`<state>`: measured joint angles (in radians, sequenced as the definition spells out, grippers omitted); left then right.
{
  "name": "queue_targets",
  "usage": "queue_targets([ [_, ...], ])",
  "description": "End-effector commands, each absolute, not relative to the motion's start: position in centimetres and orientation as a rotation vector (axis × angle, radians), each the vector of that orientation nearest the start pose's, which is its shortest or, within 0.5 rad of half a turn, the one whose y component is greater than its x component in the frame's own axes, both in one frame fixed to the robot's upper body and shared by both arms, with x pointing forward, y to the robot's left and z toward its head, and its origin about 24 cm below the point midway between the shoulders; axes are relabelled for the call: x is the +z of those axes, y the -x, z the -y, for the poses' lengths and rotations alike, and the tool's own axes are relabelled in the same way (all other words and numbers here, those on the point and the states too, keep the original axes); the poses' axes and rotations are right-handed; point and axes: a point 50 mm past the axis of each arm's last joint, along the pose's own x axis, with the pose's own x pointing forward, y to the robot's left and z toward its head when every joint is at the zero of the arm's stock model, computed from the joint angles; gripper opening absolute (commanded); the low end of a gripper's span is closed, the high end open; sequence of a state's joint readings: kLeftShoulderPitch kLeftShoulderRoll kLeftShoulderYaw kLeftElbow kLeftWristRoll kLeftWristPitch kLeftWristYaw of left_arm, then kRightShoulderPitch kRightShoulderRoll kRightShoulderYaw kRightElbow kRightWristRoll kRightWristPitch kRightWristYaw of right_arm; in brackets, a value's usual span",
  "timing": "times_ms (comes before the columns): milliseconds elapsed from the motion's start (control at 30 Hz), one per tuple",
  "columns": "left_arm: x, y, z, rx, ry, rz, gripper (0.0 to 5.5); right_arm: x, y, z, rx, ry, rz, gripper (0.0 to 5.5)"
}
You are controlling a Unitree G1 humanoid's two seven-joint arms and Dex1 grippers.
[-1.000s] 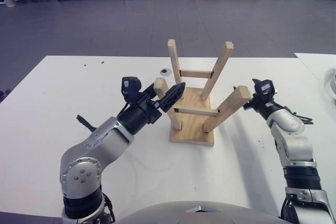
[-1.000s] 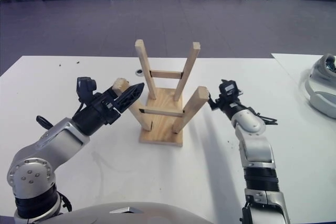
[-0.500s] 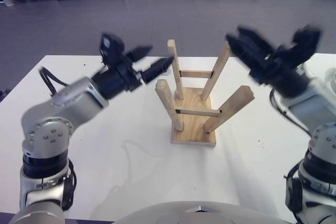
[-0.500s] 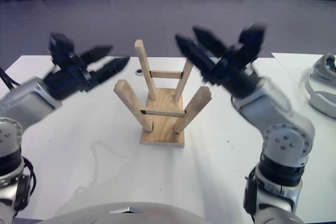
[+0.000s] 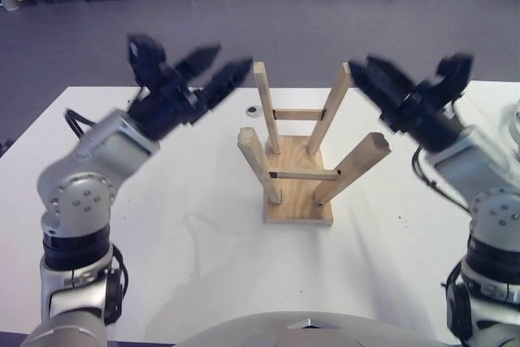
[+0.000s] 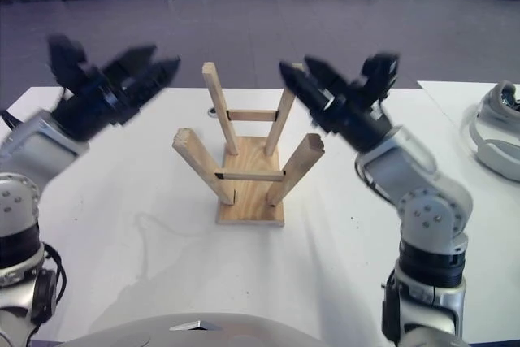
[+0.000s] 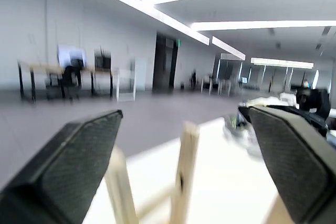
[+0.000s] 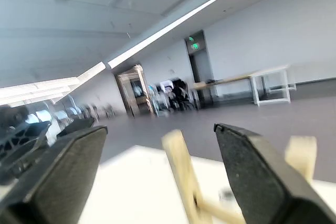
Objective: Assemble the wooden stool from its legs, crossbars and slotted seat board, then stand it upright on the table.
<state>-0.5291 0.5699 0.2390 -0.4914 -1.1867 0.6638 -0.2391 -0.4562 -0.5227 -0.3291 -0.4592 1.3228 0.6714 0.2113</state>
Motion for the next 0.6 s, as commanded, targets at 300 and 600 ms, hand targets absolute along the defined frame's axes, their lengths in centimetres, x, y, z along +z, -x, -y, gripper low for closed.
queue_targets([
  [300,12.0,-25.6,-14.1,-0.758,0.008,-0.276,4.42,13.7,-24.7,18.0,0.637,-0.239,-0.177,3.82],
  [600,24.3,-27.4,-17.0,-0.661,0.170,0.335,4.42,21.0,-25.7,19.4,0.667,-0.499,0.187,3.82],
])
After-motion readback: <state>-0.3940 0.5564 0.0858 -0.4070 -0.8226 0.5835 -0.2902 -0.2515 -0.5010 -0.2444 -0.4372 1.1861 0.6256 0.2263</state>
